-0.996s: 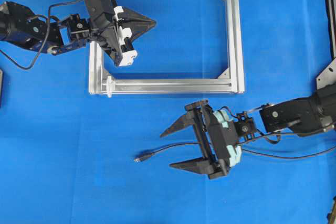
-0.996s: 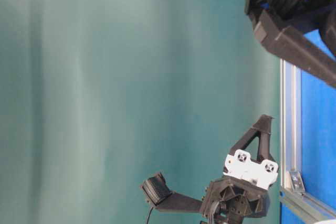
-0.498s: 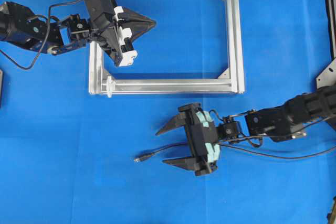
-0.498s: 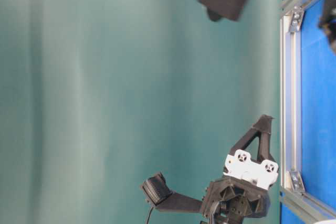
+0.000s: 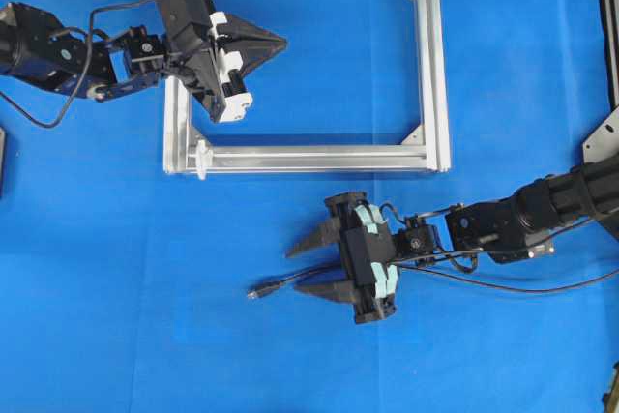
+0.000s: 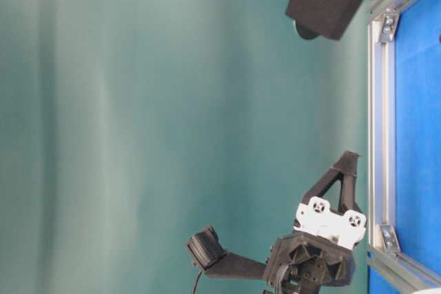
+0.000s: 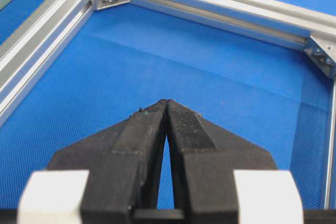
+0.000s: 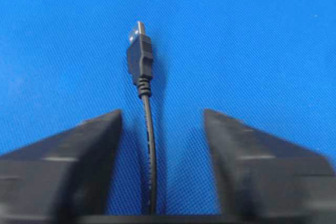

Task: Insert the wire through the string loop located on the left side.
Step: 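Close the right gripper on the cable just behind the USB plug, then lift the cable and carry it toward the white zip-tie loop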

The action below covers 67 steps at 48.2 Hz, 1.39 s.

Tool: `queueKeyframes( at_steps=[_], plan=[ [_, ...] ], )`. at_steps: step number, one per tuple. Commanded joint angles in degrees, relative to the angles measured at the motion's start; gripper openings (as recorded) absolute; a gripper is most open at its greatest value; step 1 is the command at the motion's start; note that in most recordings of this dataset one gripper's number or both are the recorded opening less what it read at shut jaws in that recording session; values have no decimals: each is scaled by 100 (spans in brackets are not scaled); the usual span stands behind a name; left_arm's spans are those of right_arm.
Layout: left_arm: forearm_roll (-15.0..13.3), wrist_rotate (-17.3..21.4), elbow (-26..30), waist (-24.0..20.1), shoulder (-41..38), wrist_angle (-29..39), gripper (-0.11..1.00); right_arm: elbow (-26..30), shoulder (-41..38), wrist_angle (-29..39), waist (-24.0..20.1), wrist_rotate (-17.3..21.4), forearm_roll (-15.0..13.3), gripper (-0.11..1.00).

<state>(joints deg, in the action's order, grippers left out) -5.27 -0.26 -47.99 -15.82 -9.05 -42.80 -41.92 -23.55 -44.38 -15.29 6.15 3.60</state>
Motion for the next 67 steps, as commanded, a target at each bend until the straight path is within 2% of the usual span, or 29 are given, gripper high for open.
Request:
queueKeyframes(
  at_steps=[1,3,6,10,34,43,54,67],
  plan=[
    [18,-9,35,-9,193,-26,0,44,97,-70,-9,-18,9,34],
    [18,-9,35,-9,202,-26,0,44,97,-70,-9,-18,0,22],
    [18,-9,35,-9,193,-26,0,44,97,-62,-9,-26,-9,9],
    [18,-9,35,-9,202,-9,0,44,97,-44,-9,-26,-18,0],
    [18,-18,35,-9,193,35,0,26,334,62,-9,-26,-26,0],
    [18,-18,35,-9,202,35,0,9,800,466,18,-105,-26,0],
    [18,-18,35,-9,202,35,0,62,1617,1345,62,-272,-26,0],
    [18,-26,35,-9,202,35,0,88,2101,1661,62,-404,-26,0]
  ],
)
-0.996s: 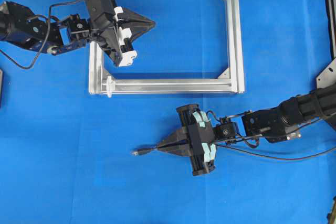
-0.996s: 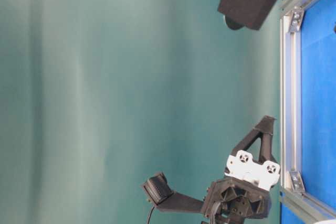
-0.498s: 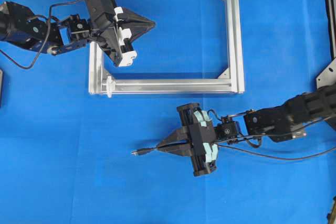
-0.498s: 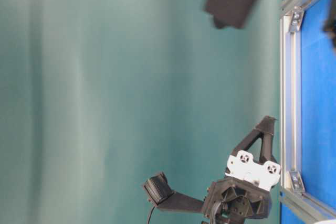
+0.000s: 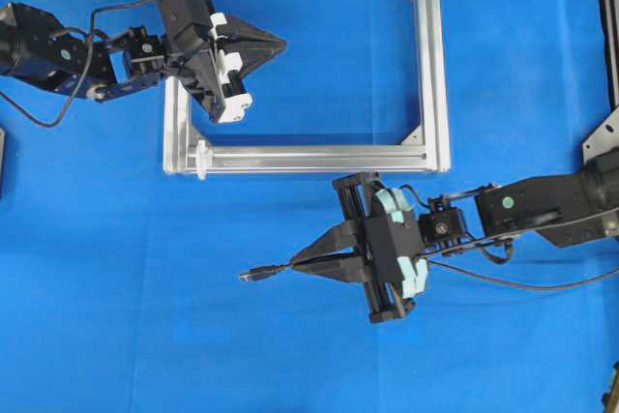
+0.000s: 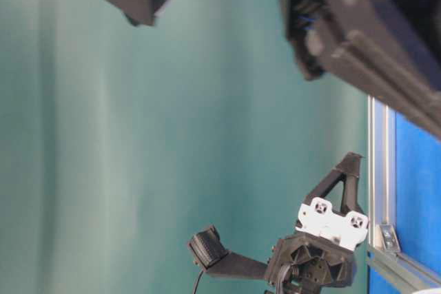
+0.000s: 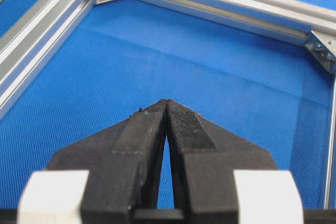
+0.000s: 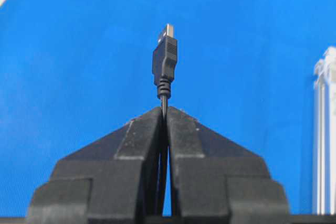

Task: Insert the wire through the string loop located on the left side.
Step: 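Lift the cable and carry it toward the white zip-tie loop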

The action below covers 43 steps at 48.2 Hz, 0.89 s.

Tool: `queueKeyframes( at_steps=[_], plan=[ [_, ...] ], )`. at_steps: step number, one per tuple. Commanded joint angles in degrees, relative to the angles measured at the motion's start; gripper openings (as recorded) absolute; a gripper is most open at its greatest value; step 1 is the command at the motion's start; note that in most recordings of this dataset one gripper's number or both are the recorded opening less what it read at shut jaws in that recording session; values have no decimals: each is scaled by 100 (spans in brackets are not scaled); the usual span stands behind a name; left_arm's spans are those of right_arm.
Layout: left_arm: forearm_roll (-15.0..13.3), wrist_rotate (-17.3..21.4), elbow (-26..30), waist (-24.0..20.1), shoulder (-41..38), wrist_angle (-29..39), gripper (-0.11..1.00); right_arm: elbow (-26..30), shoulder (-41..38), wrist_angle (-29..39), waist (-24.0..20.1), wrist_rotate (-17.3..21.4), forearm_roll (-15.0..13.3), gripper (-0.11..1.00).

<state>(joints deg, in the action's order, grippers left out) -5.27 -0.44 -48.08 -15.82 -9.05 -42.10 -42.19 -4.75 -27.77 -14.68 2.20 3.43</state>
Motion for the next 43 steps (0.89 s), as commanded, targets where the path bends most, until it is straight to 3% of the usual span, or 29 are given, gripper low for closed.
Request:
queueKeyframes(
  at_steps=[1,43],
  plan=[
    [18,-9,44,-9,202,-35,0,114,220,0,0,-18,-9,0],
    [18,-9,44,-9,202,-35,0,70,220,79,0,-26,-9,0]
  ],
)
